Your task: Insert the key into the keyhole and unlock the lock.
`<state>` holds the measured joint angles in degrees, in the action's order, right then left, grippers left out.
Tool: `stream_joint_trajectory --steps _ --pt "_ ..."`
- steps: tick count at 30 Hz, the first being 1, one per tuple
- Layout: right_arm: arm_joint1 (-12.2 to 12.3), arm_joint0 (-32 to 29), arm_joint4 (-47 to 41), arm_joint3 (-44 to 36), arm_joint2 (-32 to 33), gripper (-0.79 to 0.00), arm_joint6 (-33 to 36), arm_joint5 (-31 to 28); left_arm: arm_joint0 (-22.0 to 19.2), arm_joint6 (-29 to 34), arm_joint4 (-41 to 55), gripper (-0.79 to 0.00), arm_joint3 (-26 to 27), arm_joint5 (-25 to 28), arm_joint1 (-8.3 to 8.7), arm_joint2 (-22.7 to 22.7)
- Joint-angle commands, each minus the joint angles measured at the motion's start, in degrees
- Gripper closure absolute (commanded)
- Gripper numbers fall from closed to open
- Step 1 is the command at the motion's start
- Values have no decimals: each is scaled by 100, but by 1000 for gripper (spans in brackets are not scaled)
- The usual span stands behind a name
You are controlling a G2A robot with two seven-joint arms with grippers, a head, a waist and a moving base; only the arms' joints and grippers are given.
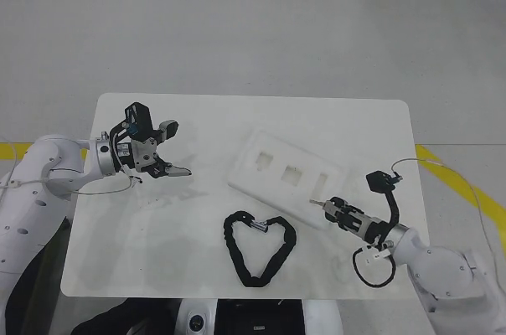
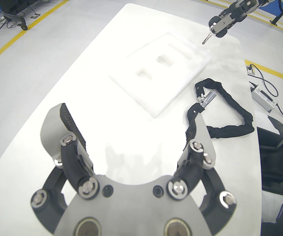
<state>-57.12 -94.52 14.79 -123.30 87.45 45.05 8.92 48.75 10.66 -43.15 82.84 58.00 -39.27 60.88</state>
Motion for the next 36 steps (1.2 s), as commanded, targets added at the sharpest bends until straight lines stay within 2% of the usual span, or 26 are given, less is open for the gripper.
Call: stream_joint_trajectory --steps 1,6,15,28,32,36 --pt "0 -21 -192 7 7 0 68 -167 0 0 0 -785 0 0 0 0" --pt "-1 -138 -661 -33 90 0 142 -564 0 0 0 -785 0 0 0 0" --pt "20 -558 -1382 -55 644 0 175 -1201 0 0 0 -785 0 0 0 0" --pt "20 -558 -1382 -55 644 0 175 -1201 8 -1 -5 -785 18 -26 -2 0" --pt "20 -558 -1382 -55 644 0 175 -1201 73 319 -234 -785 410 0 -2 -57" --pt "20 -558 -1382 -55 644 0 175 -1201 120 713 -314 -785 784 0 -16 -343"
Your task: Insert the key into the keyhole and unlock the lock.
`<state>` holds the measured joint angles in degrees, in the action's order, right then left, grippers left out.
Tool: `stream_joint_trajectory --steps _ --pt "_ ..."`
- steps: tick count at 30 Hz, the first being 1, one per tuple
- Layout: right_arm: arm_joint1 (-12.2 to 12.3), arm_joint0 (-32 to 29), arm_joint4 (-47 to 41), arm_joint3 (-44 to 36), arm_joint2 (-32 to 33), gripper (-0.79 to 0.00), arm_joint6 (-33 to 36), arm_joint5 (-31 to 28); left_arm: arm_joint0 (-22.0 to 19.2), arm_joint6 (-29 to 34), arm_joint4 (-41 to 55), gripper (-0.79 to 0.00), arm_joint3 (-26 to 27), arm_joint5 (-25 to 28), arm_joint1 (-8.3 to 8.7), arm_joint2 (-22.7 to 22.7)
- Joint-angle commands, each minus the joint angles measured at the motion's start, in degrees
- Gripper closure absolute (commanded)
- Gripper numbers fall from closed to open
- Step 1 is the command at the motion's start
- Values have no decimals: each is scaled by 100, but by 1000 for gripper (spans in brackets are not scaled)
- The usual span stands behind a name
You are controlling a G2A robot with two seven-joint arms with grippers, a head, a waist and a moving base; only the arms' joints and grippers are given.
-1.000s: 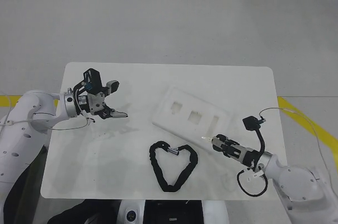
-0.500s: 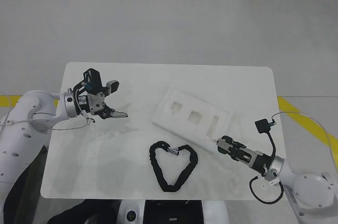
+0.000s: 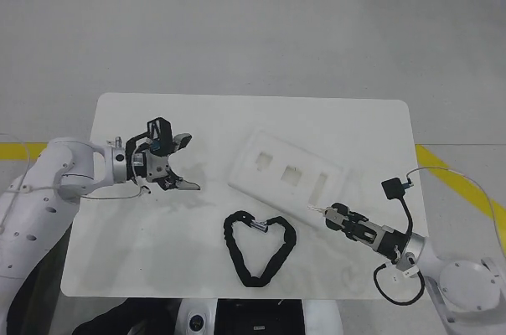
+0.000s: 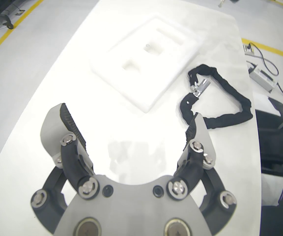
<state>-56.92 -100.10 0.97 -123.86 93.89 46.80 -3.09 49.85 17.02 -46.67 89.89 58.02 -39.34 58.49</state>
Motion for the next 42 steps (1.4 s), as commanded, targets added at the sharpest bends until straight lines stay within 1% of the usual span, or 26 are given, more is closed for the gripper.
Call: stream_joint_trajectory --steps 1,4,6,8,13,16,19,27,30,42 --pt "0 0 0 0 0 0 0 0 5 141 47 -785 127 -2 -19 -193" --pt "0 0 0 0 0 0 0 0 -25 245 165 -785 211 -2 -80 -542" --pt "0 0 0 0 0 0 0 0 -112 418 38 -785 288 -2 -137 -802" --pt "0 0 0 0 0 0 0 0 -206 415 -26 -785 351 -2 -204 -1021" --pt "0 0 0 0 0 0 0 0 -434 482 -680 -785 535 -2 -353 -1483" --pt "0 0 0 0 0 0 0 0 -523 353 -1178 -785 681 -2 -435 -1727" --pt "0 0 0 0 0 0 0 0 -600 221 -1682 -785 720 -2 -502 -1938" --pt "0 0 0 0 0 0 0 0 -784 -272 -2476 -785 723 -2 -623 -2540" --pt "0 0 0 0 0 0 0 0 -874 -531 -2528 -785 656 -2 -635 -2607" --pt "0 0 0 0 0 0 0 0 -874 -531 -2528 -785 656 -2 -635 -2607"
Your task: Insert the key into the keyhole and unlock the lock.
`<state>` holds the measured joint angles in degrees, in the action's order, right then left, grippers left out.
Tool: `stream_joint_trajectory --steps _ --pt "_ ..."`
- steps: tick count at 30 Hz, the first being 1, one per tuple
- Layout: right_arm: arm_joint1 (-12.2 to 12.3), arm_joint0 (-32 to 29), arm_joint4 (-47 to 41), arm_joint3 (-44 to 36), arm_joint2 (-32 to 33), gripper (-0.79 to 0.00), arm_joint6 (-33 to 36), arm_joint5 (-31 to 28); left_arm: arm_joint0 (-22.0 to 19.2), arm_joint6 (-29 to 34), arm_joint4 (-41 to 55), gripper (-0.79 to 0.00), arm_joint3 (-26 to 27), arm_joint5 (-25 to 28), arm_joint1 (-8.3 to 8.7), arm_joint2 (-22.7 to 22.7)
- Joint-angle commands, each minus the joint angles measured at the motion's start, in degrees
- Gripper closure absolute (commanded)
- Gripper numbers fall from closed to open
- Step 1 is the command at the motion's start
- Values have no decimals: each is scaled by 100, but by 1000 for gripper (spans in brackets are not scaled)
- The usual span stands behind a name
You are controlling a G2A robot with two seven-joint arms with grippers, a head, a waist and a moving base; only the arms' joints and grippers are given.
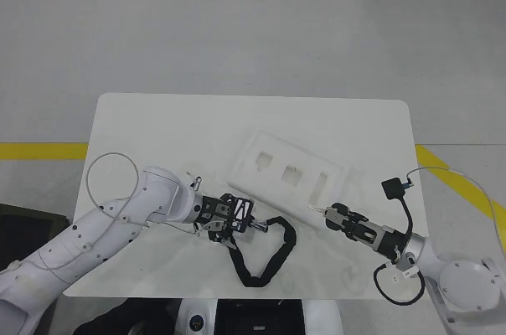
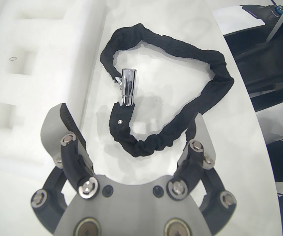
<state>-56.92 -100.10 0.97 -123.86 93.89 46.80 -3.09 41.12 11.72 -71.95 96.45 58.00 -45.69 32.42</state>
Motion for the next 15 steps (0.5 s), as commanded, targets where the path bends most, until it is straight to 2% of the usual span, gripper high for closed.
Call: stream_joint_trajectory --steps 1,7,11,15 --pt "0 0 0 0 0 0 0 0 0 0 0 -785 0 0 0 0" --pt "0 0 0 0 0 0 0 0 131 56 -65 -785 118 0 6 -4" --pt "0 0 0 0 0 0 0 0 150 65 -223 -785 320 0 -15 -212" --pt "0 0 0 0 0 0 0 0 3 182 -514 -785 358 0 -73 -559"
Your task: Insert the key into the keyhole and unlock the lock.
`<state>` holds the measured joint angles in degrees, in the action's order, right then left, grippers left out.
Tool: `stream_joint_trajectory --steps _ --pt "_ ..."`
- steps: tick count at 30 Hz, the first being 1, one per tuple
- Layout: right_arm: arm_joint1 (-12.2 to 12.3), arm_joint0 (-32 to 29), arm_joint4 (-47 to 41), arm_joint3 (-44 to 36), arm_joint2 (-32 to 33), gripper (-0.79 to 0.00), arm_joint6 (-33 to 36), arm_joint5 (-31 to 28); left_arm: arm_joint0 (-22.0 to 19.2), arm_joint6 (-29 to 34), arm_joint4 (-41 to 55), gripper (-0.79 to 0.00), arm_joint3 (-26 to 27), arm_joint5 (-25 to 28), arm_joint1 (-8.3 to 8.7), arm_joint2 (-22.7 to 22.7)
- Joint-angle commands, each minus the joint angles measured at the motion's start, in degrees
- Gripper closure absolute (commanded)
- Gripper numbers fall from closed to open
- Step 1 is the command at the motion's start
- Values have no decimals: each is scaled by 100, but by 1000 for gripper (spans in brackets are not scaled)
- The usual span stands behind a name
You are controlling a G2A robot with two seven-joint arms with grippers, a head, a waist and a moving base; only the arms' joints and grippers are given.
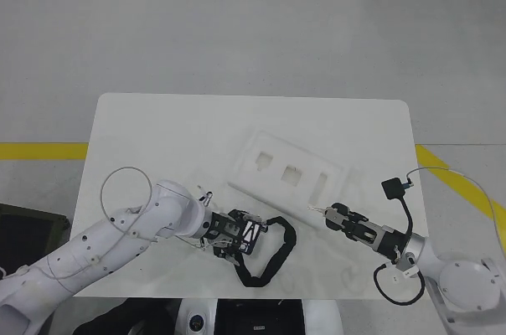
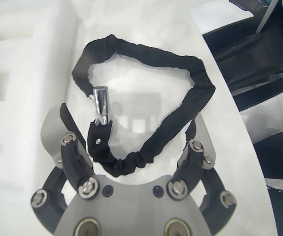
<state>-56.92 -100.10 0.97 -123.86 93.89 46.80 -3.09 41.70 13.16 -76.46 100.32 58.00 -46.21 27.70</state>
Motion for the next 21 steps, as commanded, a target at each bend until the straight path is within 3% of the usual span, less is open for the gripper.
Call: stream_joint_trajectory --steps 1,10,21 --pt "0 0 0 0 0 0 0 0 -96 1 -42 -785 -63 0 -45 -122" --pt "0 0 0 0 0 0 0 0 -379 -9 -83 -785 -357 0 -275 -278" --pt "0 0 0 0 0 0 0 0 -448 167 -63 -785 -670 -24 -517 -333"
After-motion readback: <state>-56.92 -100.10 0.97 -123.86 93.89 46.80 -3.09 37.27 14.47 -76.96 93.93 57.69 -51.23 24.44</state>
